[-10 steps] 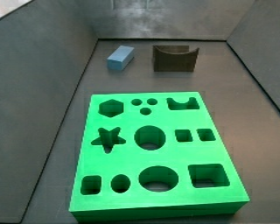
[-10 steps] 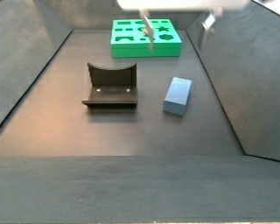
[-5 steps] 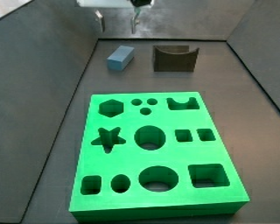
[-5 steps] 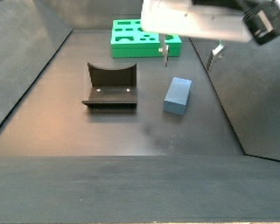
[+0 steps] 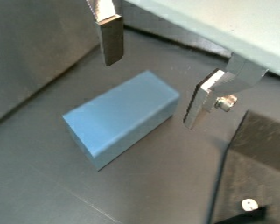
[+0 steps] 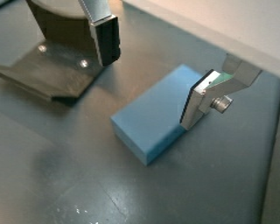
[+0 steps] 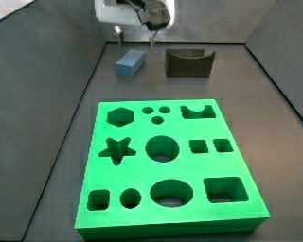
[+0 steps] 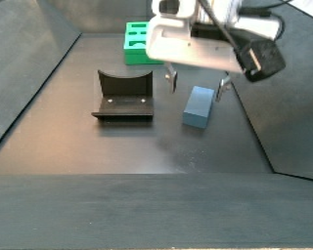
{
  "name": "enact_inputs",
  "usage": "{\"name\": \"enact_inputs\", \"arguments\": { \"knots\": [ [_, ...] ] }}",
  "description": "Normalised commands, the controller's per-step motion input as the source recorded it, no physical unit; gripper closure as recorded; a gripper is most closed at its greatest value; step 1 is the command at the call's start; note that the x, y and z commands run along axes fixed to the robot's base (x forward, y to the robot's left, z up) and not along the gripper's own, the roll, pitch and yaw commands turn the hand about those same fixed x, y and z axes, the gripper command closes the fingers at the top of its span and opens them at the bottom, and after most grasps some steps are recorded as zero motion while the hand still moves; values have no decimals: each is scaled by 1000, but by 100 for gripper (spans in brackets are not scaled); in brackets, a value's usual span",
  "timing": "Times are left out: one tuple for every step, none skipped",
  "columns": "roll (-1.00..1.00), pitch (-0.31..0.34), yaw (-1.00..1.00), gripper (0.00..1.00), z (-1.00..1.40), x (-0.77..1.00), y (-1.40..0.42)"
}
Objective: Pick up the rectangle object. Move up. Place the rectangle object on the fixture. Regrasp the rectangle object. Move to above the board. Insert the rectangle object.
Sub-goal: Pick up the rectangle object.
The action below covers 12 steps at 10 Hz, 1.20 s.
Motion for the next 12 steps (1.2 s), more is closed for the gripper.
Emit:
{"name": "enact_inputs", "arguments": {
  "knots": [
    [96, -103, -171, 0, -723, 0, 26],
    [53, -111, -140, 0, -660, 0, 40],
    [64, -117, -123, 0, -720, 0, 43],
    [84, -133, -131, 0, -880, 0, 37],
    [81, -133, -114, 0, -891, 17, 20],
    [43, -123, -100, 0, -751, 0, 80],
    [0, 7, 0, 0, 0, 0, 0],
    [0, 0, 0, 0, 0, 0, 0],
    [0, 0, 0, 100, 0, 0, 0],
    [0, 0, 0, 100, 0, 0, 0],
    [0, 0, 0, 100, 0, 0, 0],
    [0, 0, 0, 100, 0, 0, 0]
  ]
}}
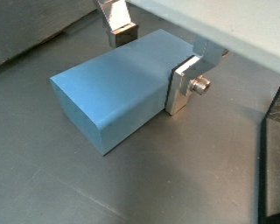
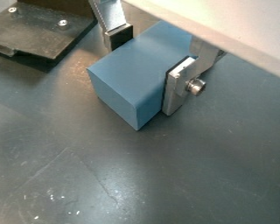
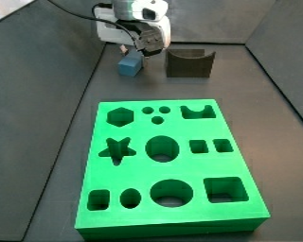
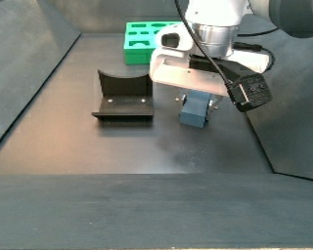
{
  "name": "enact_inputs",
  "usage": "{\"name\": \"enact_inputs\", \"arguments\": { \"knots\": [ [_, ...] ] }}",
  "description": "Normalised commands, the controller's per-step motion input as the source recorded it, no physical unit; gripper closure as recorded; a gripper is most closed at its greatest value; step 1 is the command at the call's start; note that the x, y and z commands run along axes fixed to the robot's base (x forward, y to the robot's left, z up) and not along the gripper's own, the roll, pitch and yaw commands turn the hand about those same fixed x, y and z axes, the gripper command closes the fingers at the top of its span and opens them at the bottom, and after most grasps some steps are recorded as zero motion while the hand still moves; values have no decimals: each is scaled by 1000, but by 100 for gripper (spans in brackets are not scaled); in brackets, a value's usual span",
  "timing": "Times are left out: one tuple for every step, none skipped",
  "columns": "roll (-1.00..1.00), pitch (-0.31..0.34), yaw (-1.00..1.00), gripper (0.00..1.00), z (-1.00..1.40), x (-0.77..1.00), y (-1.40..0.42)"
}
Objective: Pick up the rectangle object. Move up. Place the rectangle object on the fixture. Regrasp the rectangle object. Move to above the board. Insert the rectangle object.
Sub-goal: Pick up the rectangle object, then move up.
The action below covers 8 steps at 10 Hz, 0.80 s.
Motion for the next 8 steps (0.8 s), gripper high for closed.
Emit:
{"name": "enact_inputs", "arguments": {
  "knots": [
    [0, 0, 0, 100, 0, 0, 0],
    [0, 0, 0, 100, 0, 0, 0],
    [0, 0, 0, 100, 0, 0, 0],
    [0, 0, 0, 100, 0, 0, 0],
    [0, 0, 0, 100, 0, 0, 0],
    [0, 0, 0, 100, 0, 0, 0],
    [0, 0, 0, 100, 0, 0, 0],
    [0, 0, 0, 100, 833, 0, 0]
  ]
}}
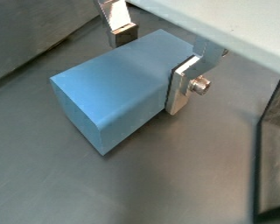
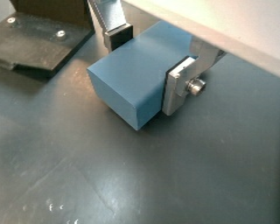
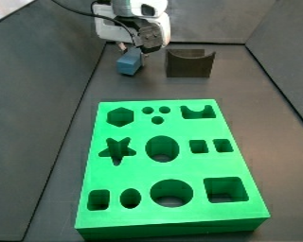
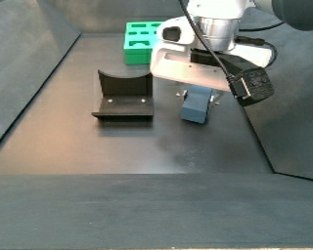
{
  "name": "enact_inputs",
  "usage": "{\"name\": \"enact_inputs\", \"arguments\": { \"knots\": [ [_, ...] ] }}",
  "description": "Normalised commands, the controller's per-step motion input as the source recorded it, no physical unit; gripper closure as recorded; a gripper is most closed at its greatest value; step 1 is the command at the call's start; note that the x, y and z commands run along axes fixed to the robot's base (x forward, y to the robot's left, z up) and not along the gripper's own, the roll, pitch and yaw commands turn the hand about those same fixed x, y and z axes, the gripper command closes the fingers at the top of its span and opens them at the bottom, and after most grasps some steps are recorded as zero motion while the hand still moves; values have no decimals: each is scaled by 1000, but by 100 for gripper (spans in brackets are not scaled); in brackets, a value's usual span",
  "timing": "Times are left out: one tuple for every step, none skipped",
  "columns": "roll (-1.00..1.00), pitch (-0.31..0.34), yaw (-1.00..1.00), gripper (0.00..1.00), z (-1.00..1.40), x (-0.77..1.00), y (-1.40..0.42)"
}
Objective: Pick up the rectangle object. Move up. Place the rectangle object on the fixture. Regrasp the rectangle object. Move to above the board. Insert the rectangle object.
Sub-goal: Move up, then place the rectangle object on the fixture.
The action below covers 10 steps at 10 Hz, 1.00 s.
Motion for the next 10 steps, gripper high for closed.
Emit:
{"name": "enact_inputs", "arguments": {
  "knots": [
    [19, -18, 9, 100, 863, 30, 97],
    [19, 19, -7, 100, 739, -3, 65],
    [21, 27, -14, 100, 662, -4, 47],
    [33, 35, -22, 100, 482, -12, 27],
    [40, 38, -24, 100, 388, -13, 22],
    [0, 0, 0, 100, 1000, 0, 0],
    [16, -1, -1, 100, 1000, 6, -4],
    [20, 26, -5, 100, 1000, -7, -3],
    [31, 37, -11, 100, 1000, -10, -1],
    [44, 43, -19, 100, 1000, -15, 3]
  ]
}}
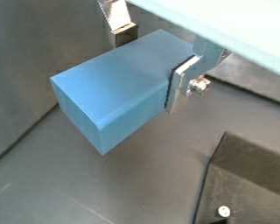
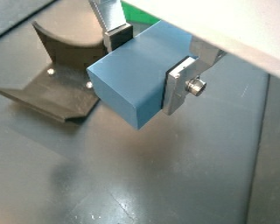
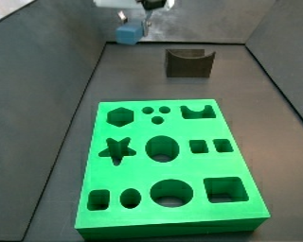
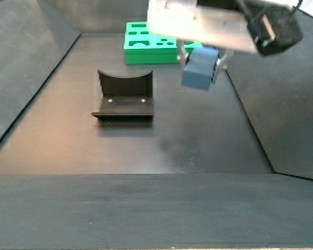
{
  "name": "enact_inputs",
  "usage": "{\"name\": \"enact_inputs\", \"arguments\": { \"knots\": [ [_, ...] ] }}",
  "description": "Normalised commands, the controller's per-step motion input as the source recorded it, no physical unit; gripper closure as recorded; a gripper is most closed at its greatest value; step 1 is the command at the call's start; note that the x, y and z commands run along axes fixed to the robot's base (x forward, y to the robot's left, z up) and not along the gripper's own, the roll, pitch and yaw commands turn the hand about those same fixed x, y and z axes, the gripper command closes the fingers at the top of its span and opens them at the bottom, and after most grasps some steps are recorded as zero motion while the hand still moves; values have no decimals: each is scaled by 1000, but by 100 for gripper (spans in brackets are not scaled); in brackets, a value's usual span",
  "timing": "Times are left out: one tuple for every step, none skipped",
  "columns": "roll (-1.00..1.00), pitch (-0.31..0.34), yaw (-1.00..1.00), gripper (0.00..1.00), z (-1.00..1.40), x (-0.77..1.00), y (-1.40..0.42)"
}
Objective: Pick up the rectangle object. Move up. Place the rectangle object on the fixture. Regrasp the rectangle object. Move to above the board. Insert the rectangle object.
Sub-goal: Place the rectangle object on the fixture.
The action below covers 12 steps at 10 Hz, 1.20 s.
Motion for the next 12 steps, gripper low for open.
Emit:
{"name": "enact_inputs", "arguments": {
  "knots": [
    [62, 46, -26, 100, 1000, -21, 6],
    [74, 51, -27, 100, 1000, -26, 9],
    [82, 53, -20, 100, 969, -26, 9],
    [88, 57, -11, 100, 822, -21, 8],
    [91, 65, 5, 100, 622, -14, 5],
    [92, 72, 12, 100, 469, -7, 6],
    [95, 79, 18, 100, 314, -1, 7],
    [146, 406, 1000, 100, 0, 1000, -561],
    [159, 433, 999, 100, -60, 1000, -554],
    [162, 364, 752, 100, -45, 1000, -492],
    [142, 282, 500, 100, -26, 1000, -431],
    [101, 175, 278, 100, -34, 1000, -394]
  ]
}}
